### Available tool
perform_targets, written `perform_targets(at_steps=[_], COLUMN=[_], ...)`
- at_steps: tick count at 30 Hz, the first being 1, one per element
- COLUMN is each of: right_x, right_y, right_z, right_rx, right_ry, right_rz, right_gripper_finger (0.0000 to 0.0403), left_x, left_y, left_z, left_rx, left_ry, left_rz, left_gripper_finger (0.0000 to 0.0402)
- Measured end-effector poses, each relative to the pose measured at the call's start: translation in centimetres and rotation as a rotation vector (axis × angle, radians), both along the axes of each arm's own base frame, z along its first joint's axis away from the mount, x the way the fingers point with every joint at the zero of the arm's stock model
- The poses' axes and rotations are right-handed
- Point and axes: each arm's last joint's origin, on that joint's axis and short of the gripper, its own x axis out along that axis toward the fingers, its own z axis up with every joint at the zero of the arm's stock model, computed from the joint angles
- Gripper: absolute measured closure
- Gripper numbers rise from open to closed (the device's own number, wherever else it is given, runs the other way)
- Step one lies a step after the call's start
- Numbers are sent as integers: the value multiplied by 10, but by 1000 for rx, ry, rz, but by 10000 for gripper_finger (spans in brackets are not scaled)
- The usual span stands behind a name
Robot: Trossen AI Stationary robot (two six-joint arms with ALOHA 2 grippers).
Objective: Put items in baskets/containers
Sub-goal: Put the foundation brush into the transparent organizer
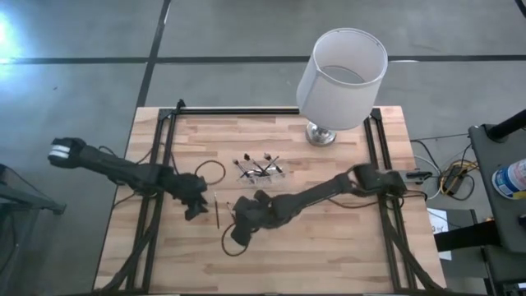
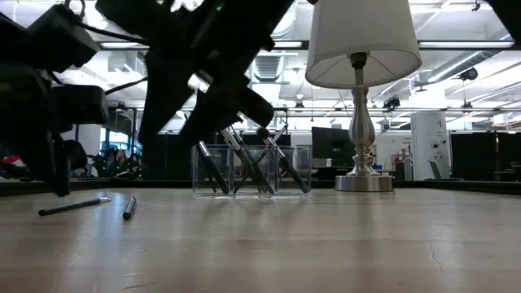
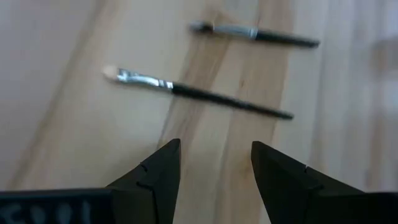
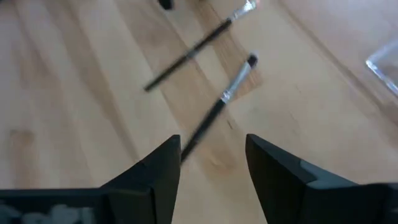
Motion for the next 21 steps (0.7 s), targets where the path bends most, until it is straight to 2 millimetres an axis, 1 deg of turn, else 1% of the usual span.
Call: perform_targets(at_steps=[3, 5, 11, 16, 21], right_x=[8, 12, 25, 30, 32], right_y=[4, 6, 13, 7, 4], right_z=[-7, -13, -30, -31, -44], right_rx=[-113, -175, -151, -205, -188], right_ry=[50, 75, 66, 41, 62], right_rz=[-49, -87, -96, -132, -134], right_gripper_finger=[230, 230, 227, 225, 217], left_x=[3, 7, 19, 25, 29], left_y=[-6, -9, -13, -15, -16], left_z=[-6, -7, -16, -20, -22], left_rx=[88, 133, 157, 156, 151], left_ry=[17, -7, -17, -38, -50], left_rz=[16, 28, 28, 37, 38], left_gripper_finger=[213, 213, 213, 213, 213])
